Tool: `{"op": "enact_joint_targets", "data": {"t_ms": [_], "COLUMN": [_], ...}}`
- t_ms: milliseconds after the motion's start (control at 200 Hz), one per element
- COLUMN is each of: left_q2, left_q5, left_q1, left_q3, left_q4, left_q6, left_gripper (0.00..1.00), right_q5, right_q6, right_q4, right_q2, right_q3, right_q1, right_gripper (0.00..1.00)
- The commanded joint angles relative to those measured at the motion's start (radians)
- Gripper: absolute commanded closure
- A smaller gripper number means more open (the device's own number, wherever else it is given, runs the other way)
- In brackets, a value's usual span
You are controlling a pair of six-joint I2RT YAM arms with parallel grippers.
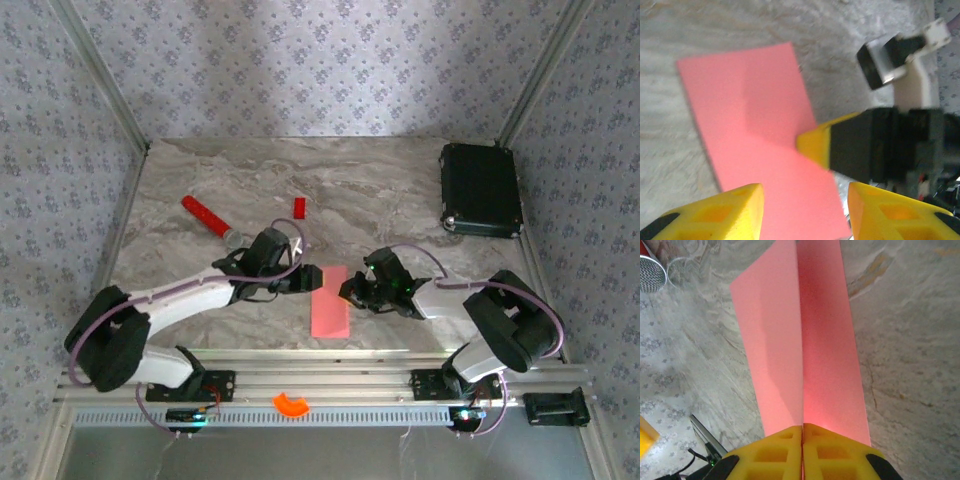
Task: Fold a paper plane with a square sheet of paper (pick it up from the middle)
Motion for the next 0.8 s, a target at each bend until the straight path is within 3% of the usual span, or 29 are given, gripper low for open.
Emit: {"op": "enact_joint_targets", "data": {"t_ms": [0, 265, 535, 665, 795], "left_q2": [-0.084, -0.251, -0.262, -0.255, -0.212], "left_q5": [-0.057, -0.126, -0.054, -0.195, -0.390], "left_q1": [-0.004, -0.036, -0.053, -0.165, -0.334], "left_q3": [-0.059, -0.186, -0.180, -0.137, -0.049], "left_q4": [0.010, 0.080, 0.040, -0.041, -0.156], "left_q6": [-0.009, 0.029, 0.062, 0.132, 0.226], "left_gripper": [0.55, 0.62, 0.65, 0.62, 0.50], "right_q5": [-0.038, -0.171, -0.185, -0.161, -0.131], "right_q6": [-0.035, -0.120, -0.103, -0.058, -0.043], "right_q4": [-0.003, -0.005, 0.036, 0.050, 0.031], "right_q2": [-0.006, 0.068, 0.095, 0.072, 0.022], "right_q3": [0.001, 0.053, 0.046, 0.029, 0.030], "right_q1": [-0.030, -0.074, -0.086, -0.095, -0.095], "right_gripper": [0.86, 0.87, 0.95, 0.98, 0.99]}}
